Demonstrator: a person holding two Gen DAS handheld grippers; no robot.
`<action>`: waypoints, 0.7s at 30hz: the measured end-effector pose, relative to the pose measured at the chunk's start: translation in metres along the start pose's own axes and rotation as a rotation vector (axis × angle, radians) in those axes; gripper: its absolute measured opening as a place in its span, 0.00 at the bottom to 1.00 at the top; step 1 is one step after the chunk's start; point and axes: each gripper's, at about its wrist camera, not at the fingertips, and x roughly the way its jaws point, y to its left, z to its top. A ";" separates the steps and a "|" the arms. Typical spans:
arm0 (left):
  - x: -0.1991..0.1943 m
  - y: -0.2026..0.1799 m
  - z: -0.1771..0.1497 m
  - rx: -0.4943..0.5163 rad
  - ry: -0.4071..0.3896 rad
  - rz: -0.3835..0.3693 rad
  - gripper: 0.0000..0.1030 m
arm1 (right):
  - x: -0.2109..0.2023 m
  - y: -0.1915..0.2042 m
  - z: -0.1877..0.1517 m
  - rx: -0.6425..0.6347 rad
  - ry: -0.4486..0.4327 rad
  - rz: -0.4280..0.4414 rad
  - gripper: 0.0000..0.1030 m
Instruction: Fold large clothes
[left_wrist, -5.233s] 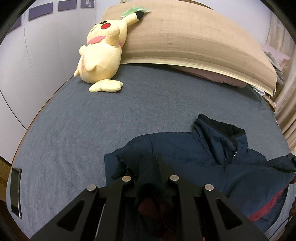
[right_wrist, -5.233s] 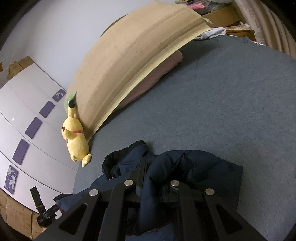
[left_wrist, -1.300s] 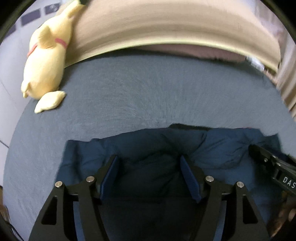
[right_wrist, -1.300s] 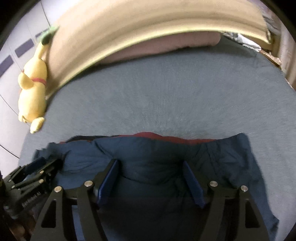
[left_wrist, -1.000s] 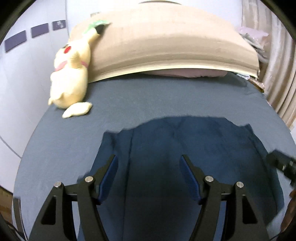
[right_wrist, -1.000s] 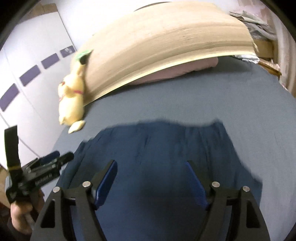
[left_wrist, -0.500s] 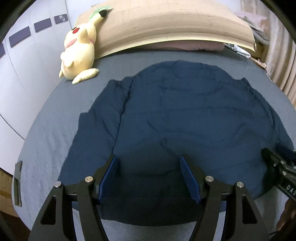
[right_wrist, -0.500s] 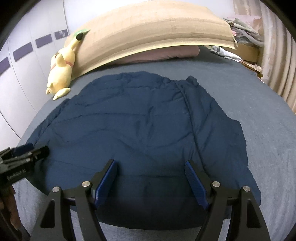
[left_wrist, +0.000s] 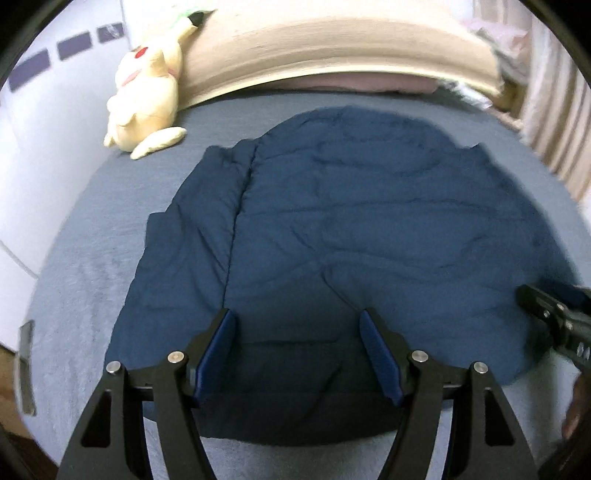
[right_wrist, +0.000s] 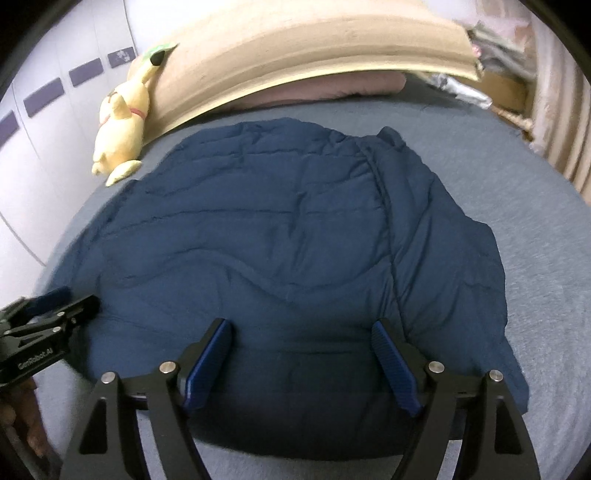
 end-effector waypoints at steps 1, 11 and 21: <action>-0.012 0.015 0.003 -0.024 -0.036 -0.049 0.69 | -0.009 -0.008 0.003 0.033 -0.022 0.039 0.80; 0.028 0.174 0.014 -0.399 0.043 -0.300 0.82 | -0.023 -0.192 0.024 0.556 -0.054 0.287 0.90; 0.071 0.175 0.000 -0.480 0.128 -0.556 0.81 | 0.049 -0.186 0.014 0.547 0.113 0.484 0.85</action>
